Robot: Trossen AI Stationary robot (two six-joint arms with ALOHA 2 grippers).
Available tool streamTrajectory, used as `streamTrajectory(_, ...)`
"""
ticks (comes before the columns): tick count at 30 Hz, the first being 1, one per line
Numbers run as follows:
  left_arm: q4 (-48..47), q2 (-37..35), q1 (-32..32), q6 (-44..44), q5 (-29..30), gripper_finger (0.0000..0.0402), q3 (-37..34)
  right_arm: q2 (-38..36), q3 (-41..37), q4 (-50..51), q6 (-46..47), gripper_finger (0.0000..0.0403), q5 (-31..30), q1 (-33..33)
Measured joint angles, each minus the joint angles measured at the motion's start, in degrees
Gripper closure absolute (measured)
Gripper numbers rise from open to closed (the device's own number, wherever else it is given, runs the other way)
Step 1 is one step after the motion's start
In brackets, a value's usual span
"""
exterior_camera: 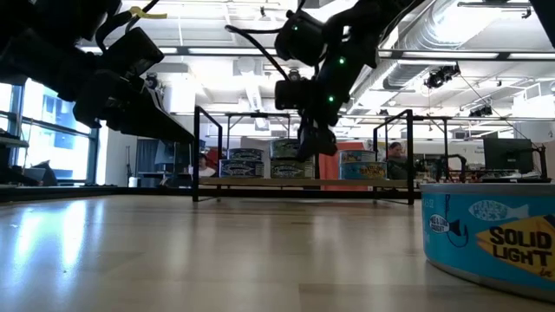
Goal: Stack canned seafood by type on shelf
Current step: Stack the green tuna can on top of the bottom green tuna can on the shelf, then stack the yellow-blue tuna can on top of the bottom yellow-blue tuna can on the shelf
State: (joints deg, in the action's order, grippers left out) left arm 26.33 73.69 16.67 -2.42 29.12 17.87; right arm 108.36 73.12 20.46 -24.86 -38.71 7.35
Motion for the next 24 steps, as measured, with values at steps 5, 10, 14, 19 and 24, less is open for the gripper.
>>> streamTrajectory(5, 0.0, 0.0, 0.0, 0.0, 0.0, 0.0401, 0.0, 0.0, 0.0, 0.1, 0.4, 0.0152, 0.1, 0.3)
streamTrajectory(10, 0.0, 0.0, 0.0, 0.0, 0.0, 0.0401, 0.0, -0.2, 0.0, 0.4, 0.5, 0.0144, -0.2, 0.3)
streamTrajectory(14, 0.0, 0.0, 0.0, 0.0, 0.0, 0.0401, 0.0, -2.1, 0.0, 2.4, 1.5, 0.0143, -0.2, -0.5)
streamTrajectory(19, 0.0, 0.0, 0.0, 0.0, 0.0, 0.0401, 0.0, -8.0, 0.0, 6.2, 6.1, 0.0143, 1.5, -4.5)
streamTrajectory(24, 0.1, 0.0, 0.0, -0.5, 0.0, 0.0401, 0.0, -14.8, 0.1, 14.9, 13.5, 0.0143, 8.2, -11.3)
